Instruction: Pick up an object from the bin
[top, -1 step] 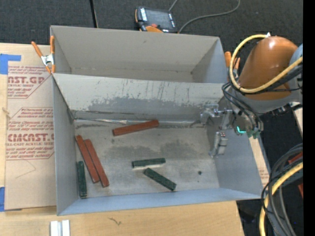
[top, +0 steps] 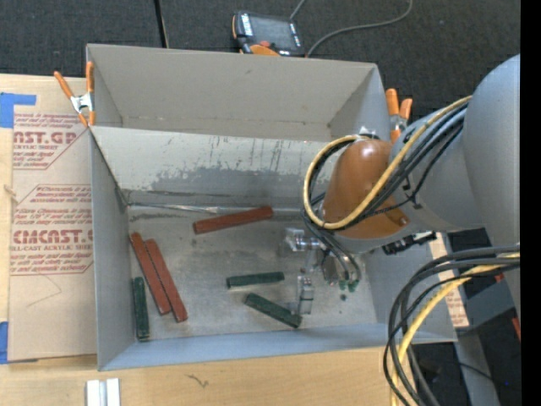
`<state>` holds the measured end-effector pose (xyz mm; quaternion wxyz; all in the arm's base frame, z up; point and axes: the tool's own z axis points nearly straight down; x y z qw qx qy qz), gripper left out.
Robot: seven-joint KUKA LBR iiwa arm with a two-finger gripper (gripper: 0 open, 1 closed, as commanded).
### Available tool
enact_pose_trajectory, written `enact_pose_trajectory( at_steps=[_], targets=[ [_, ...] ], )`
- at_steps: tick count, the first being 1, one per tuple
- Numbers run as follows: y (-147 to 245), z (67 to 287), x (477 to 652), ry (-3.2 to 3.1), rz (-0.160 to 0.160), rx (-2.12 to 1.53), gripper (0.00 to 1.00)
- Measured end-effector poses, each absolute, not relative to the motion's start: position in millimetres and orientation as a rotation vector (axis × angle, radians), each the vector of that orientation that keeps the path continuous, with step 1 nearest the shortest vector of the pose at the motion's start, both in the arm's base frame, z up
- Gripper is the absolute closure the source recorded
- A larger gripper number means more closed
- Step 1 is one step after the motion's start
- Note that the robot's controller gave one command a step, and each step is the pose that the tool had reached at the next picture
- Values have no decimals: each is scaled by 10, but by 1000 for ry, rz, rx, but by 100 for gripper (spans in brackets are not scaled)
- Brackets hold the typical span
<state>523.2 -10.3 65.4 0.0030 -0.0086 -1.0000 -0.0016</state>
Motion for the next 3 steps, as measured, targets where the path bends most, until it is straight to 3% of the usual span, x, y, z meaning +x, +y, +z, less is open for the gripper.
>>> enact_pose_trajectory(
  at_steps=[1,2,3],
  targets=[
    [494,1007,4944,-3138,-6,-143,0],
    [690,991,4781,-3080,-1,-603,0],
    [619,697,4856,-2965,-2,-1042,0]
  ],
)
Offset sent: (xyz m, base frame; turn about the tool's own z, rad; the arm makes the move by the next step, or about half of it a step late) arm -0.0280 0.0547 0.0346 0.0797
